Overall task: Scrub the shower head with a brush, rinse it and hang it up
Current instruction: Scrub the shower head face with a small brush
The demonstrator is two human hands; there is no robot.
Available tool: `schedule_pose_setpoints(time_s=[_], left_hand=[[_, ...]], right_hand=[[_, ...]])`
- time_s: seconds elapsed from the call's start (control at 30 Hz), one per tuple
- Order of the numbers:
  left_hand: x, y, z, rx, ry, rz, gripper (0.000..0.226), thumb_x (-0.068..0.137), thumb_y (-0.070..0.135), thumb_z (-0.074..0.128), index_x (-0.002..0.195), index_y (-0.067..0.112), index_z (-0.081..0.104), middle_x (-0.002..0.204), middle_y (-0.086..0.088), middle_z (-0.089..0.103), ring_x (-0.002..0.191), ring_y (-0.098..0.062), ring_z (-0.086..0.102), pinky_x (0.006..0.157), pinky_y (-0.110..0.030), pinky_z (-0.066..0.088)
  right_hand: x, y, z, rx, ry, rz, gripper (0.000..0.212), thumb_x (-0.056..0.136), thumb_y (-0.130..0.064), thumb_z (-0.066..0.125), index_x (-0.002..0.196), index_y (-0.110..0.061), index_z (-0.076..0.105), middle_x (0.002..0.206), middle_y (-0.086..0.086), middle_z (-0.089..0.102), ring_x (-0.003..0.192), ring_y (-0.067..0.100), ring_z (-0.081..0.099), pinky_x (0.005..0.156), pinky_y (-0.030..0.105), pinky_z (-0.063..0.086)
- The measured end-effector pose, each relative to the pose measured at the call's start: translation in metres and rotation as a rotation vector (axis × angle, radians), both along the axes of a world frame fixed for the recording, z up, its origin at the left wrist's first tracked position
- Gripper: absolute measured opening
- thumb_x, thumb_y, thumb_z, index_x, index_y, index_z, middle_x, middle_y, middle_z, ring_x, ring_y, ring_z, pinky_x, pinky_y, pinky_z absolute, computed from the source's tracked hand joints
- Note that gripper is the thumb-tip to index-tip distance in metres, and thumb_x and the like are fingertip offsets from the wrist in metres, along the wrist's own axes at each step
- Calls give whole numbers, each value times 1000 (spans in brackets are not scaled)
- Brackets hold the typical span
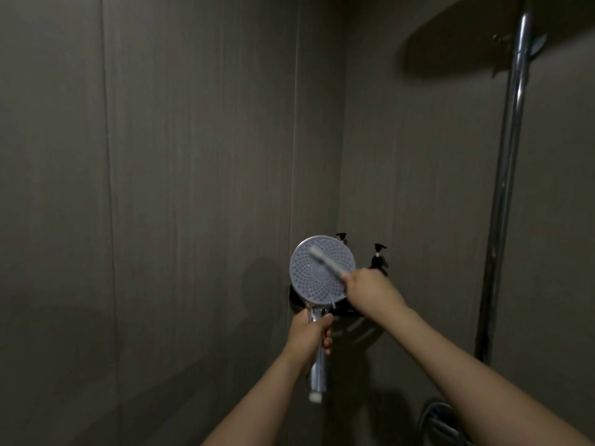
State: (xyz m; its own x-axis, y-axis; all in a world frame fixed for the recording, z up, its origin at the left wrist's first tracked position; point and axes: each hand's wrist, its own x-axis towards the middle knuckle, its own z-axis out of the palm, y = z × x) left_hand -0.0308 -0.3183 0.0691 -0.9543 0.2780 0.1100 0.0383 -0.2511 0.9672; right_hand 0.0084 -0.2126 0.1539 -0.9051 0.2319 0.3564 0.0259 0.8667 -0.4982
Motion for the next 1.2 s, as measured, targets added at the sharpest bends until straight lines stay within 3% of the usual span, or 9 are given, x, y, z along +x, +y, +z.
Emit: schedule_pose_setpoints(time_s=[0.1, 0.23, 0.4, 0.53, 0.8, 0.9, 1.0, 1.1, 1.2], left_hand=[[1, -3, 0, 4, 0, -5, 22, 90, -1, 48, 72, 11, 48, 45, -1, 41, 32, -9, 37, 35, -17, 31], [3, -8, -4, -26, 7, -9, 24, 90, -1, 48, 71, 12, 49, 48, -2, 41, 35, -11, 37, 36, -19, 32], [4, -8, -4, -15, -5, -9, 22, 90, -2, 47, 72, 11, 46, 42, 1, 41, 32, -9, 37, 34, -16, 30], [6, -7, 0, 1, -2, -22, 21, 91, -1, 47, 74, 11, 46, 48, -2, 40, 32, -9, 36, 34, -16, 31], [8, -12, -2, -6, -2, -30, 23, 91, -1, 46, 73, 12, 42, 49, -3, 39, 32, -8, 36, 34, -16, 31], [9, -12, -5, -9, -7, -33, 22, 91, -1, 47, 73, 11, 44, 48, -2, 40, 32, -9, 36, 34, -16, 31], [9, -12, -6, -44, 9, -28, 22, 90, -1, 48, 72, 12, 44, 45, -1, 41, 33, -10, 37, 35, -17, 32], [9, -9, -4, -26, -6, -27, 21, 90, 0, 48, 73, 12, 45, 47, -2, 40, 31, -9, 36, 34, -16, 31], [11, -6, -4, -16, -7, -47, 23, 91, 1, 47, 72, 12, 43, 46, -2, 40, 30, -8, 36, 33, -15, 31]], right_hand=[[1, -1, -4, -21, -42, 6, 30, 96, -26, 38, 80, -13, 60, 81, 9, 63, 58, 16, 49, 53, 24, 39], [7, 1, 2, 12, 8, -58, 30, 98, -21, 34, 104, -8, 61, 93, 13, 65, 78, 25, 63, 62, 28, 48], [4, -6, 0, 112, -49, -7, 31, 98, -26, 36, 98, -10, 63, 81, 10, 58, 74, 24, 61, 61, 33, 47], [3, -5, 2, 76, -72, 22, 29, 98, -23, 37, 92, -8, 61, 94, 15, 65, 71, 23, 56, 62, 27, 40], [8, -2, -2, 51, -49, -10, 34, 99, -22, 32, 100, -6, 62, 95, 17, 65, 79, 27, 61, 65, 31, 48], [9, -3, -5, 49, -79, 23, 31, 99, -26, 35, 87, -12, 60, 87, 12, 62, 74, 23, 58, 60, 30, 44], [7, -5, -3, 62, -68, 10, 35, 99, -27, 32, 97, -10, 63, 89, 12, 63, 73, 25, 57, 60, 32, 44], [8, -7, -1, 31, -89, 29, 35, 98, -25, 35, 74, -14, 58, 77, 8, 56, 73, 25, 56, 62, 28, 40], [12, -7, -2, 15, -67, 0, 35, 99, -26, 35, 88, -9, 64, 95, 18, 65, 85, 31, 62, 65, 27, 41]])
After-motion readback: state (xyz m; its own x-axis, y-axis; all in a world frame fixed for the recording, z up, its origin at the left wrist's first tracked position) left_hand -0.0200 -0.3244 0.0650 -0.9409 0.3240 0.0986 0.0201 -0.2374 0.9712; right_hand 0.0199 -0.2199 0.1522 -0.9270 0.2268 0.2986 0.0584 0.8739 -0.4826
